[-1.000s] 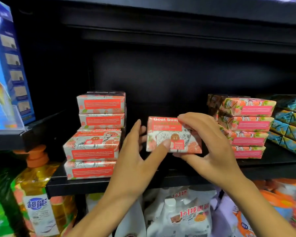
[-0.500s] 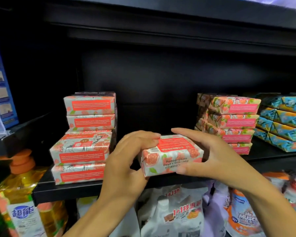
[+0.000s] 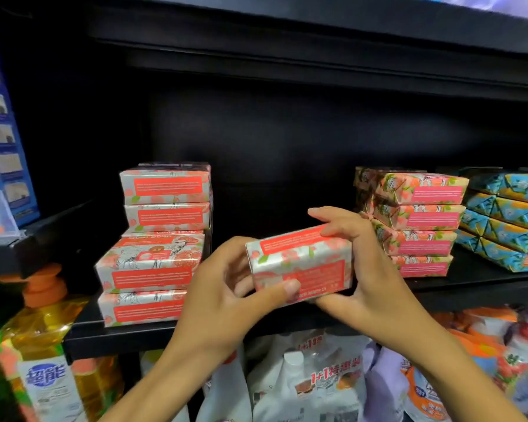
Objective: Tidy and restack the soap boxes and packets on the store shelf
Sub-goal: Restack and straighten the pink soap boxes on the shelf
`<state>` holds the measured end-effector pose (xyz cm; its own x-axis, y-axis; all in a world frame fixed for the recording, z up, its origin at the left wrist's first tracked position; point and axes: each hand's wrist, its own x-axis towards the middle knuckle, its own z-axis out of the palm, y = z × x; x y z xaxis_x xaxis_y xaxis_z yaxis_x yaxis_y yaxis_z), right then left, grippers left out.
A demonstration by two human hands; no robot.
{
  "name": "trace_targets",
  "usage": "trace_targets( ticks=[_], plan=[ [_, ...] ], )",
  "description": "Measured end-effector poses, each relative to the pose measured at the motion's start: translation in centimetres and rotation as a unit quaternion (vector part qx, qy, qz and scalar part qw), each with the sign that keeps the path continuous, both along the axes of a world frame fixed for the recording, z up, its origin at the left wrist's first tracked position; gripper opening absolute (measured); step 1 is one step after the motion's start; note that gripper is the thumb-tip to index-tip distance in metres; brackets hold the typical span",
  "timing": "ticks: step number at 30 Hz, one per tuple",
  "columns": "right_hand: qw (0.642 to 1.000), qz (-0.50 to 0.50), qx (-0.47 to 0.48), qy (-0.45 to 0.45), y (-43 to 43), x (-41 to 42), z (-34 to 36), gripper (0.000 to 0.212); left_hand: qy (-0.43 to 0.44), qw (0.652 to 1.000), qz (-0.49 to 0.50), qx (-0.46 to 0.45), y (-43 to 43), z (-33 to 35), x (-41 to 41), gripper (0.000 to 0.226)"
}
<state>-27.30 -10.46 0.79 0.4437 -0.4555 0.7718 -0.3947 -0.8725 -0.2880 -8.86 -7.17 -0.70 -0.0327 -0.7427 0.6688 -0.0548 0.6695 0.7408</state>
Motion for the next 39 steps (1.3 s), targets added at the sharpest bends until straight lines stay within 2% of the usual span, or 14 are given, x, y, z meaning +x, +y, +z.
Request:
trace_targets(
  ticks=[3, 5, 9, 12, 13, 15, 17, 20, 24, 26, 29, 32, 39],
  plan=[
    [0.992, 0.042, 0.121, 0.008, 0.3, -0.5, 0.4, 0.079, -0.047, 0.996, 0.053, -0.048, 0.2, -0.7, 0.3, 0.035],
    [0.98, 0.05, 0.19, 0.019, 0.4, -0.9, 0.6, 0.074, -0.083, 0.989, 0.086, -0.084, 0.2, -1.2, 0.5, 0.036],
    [0.977, 0.046, 0.194, 0.076, 0.3, -0.5, 1.9, 0.055, -0.165, 0.966, 0.126, -0.151, 0.0, -2.1, 0.9, 0.042],
    [0.941, 0.13, 0.271, 0.158, -0.2, 0.5, 2.4, 0.023, -0.204, 0.952, 0.165, -0.16, -0.2, -2.6, 1.0, 0.044],
    [0.953, 0.09, 0.25, 0.147, -0.8, 0.4, 2.1, 0.023, -0.225, 0.944, 0.183, -0.156, -0.2, -2.7, 1.1, 0.043],
    [0.981, -0.042, 0.15, 0.114, -2.3, -0.2, 1.0, 0.054, -0.28, 0.924, 0.224, -0.13, -0.1, -3.1, 1.2, 0.046],
    [0.981, -0.108, 0.115, 0.112, -3.8, -0.1, 0.0, 0.067, -0.328, 0.904, 0.253, -0.107, 0.1, -3.3, 1.2, 0.049],
    [0.98, -0.118, 0.129, 0.096, -5.8, 2.2, -0.2, 0.062, -0.36, 0.896, 0.246, -0.083, 0.1, -3.5, 1.3, 0.041],
    [0.973, -0.104, 0.152, 0.142, -8.1, 4.3, 0.1, 0.052, -0.455, 0.857, 0.234, -0.062, 0.3, -2.4, 1.0, 0.025],
    [0.968, -0.12, 0.148, 0.162, -8.8, 5.0, 0.2, 0.051, -0.445, 0.852, 0.25, -0.115, 0.1, -2.9, 1.1, 0.022],
    [0.958, -0.179, 0.112, 0.196, -9.2, 5.9, 0.1, 0.053, -0.442, 0.85, 0.262, -0.116, -0.1, -3.2, 1.3, 0.035],
    [0.957, -0.181, 0.101, 0.201, -9.3, 6.5, 0.0, 0.052, -0.443, 0.844, 0.275, -0.121, -0.2, -3.5, 1.2, 0.037],
    [0.951, -0.188, 0.082, 0.233, -9.6, 7.4, 0.1, 0.056, -0.445, 0.843, 0.279, -0.115, 0.0, -3.5, 1.1, 0.02]
  ],
)
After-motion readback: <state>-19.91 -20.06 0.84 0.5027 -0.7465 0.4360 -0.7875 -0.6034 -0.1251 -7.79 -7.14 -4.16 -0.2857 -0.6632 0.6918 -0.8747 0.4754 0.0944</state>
